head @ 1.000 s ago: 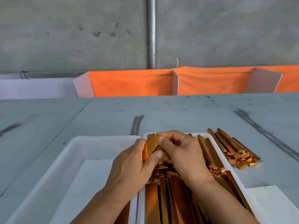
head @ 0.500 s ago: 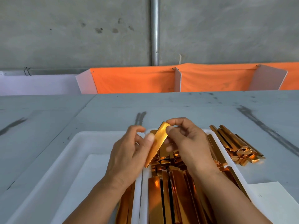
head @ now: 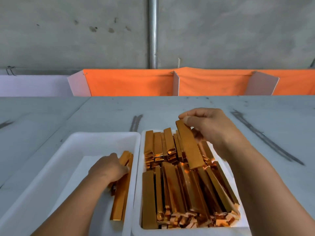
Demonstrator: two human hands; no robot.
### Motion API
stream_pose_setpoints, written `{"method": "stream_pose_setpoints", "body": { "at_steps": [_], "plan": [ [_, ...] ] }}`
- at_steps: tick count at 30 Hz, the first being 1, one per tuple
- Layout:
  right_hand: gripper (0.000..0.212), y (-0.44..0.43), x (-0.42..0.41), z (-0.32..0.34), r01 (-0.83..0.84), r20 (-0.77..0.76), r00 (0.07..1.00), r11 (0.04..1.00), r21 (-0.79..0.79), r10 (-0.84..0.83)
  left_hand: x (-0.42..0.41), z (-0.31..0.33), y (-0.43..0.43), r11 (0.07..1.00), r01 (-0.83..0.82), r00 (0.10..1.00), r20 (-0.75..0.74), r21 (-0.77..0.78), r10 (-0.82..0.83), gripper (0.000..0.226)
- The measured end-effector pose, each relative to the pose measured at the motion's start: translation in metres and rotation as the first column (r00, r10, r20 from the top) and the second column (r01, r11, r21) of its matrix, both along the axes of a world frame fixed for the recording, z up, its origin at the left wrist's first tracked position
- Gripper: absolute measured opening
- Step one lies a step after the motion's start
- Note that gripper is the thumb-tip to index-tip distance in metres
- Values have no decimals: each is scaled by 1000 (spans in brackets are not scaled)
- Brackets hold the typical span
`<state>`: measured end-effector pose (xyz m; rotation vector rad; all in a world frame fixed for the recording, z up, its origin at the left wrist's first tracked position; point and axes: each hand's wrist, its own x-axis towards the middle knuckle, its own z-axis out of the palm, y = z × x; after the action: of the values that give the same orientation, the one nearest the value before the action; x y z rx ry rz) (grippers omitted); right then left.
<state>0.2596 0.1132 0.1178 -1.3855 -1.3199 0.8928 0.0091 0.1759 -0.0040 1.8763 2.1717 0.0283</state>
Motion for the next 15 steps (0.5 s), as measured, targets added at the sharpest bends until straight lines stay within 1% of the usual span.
{"method": "stream_pose_setpoints", "body": {
  "at_steps": [2,4,7,9,11,13,15],
  "plan": [
    [16,-8,9,-3,-42,143,988,992,-118,59,-1,-4,1,1000,13,1000,-20,-5,-13,36],
    [17,-14,15,-11,-37,294,951,978,-204,97,0,-7,2,1000,-10,1000,-14,-5,10,32],
    [21,-18,18,-22,25,466,879,969,-247,96,1,-9,2,998,-67,997,-31,-14,67,41],
    [20,-20,19,-28,58,542,835,967,-248,89,0,-9,2,995,-93,994,-63,-16,92,46],
    [14,-21,17,-33,68,600,793,964,-259,105,0,-9,3,995,-92,995,-45,-28,91,44],
    [10,-22,13,-37,56,643,753,961,-272,138,0,-10,4,995,-93,995,22,-44,94,39],
    [7,-23,10,-40,47,643,750,957,-288,156,1,-8,4,992,-104,989,100,-64,111,38]
  ]
}}
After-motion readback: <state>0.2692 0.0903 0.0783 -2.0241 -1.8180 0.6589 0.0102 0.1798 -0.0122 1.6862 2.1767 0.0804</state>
